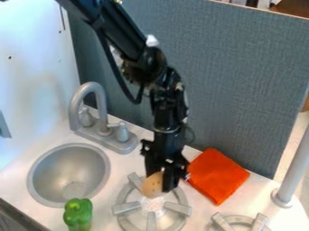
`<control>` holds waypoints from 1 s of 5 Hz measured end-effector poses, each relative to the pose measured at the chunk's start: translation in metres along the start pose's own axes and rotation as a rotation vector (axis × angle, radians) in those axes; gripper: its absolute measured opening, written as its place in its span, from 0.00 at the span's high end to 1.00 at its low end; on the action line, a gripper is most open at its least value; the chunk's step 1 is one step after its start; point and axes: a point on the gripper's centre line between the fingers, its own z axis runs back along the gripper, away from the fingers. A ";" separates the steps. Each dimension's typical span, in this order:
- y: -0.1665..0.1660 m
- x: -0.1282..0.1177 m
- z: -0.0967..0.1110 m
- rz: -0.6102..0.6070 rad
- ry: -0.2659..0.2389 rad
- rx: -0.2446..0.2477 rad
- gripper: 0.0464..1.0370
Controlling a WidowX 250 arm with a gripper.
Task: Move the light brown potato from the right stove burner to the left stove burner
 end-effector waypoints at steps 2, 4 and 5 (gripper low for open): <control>0.026 -0.019 -0.024 0.051 0.098 -0.072 0.45; 0.028 -0.012 -0.039 0.016 0.096 -0.123 0.45; 0.024 -0.003 -0.044 -0.010 0.038 -0.186 0.45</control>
